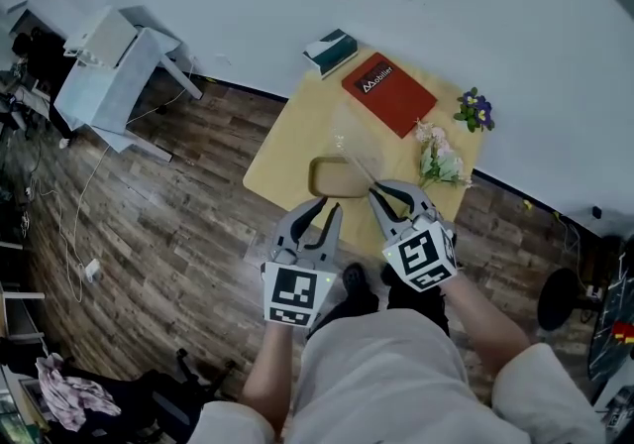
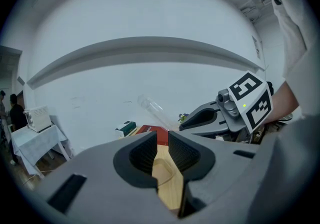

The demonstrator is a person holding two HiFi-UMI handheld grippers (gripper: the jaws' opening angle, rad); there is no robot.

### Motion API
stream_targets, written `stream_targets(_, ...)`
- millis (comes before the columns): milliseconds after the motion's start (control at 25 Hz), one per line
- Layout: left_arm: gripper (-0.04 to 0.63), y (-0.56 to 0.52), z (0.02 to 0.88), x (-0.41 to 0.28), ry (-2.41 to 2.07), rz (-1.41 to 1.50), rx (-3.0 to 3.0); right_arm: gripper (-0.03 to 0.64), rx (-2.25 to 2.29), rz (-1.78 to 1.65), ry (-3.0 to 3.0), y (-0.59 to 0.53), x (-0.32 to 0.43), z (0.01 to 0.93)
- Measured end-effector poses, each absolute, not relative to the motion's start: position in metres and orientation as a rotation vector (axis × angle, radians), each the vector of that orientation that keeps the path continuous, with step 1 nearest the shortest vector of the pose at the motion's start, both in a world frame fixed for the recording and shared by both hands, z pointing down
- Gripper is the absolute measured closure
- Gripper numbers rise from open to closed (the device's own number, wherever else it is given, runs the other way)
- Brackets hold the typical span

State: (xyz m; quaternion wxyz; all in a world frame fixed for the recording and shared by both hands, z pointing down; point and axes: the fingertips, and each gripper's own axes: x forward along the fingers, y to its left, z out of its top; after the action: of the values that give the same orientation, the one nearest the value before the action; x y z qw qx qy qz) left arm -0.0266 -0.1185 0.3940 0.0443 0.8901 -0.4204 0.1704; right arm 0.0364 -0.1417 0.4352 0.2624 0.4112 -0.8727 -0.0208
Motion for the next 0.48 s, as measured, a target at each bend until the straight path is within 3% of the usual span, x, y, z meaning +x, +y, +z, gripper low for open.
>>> stream_targets(480, 0.528, -0.123, 0.373, -0.016, -1.252, 0.394, 2.736, 0.577, 1.252, 0.094, -2.482, -0.135, 0.054, 0.387)
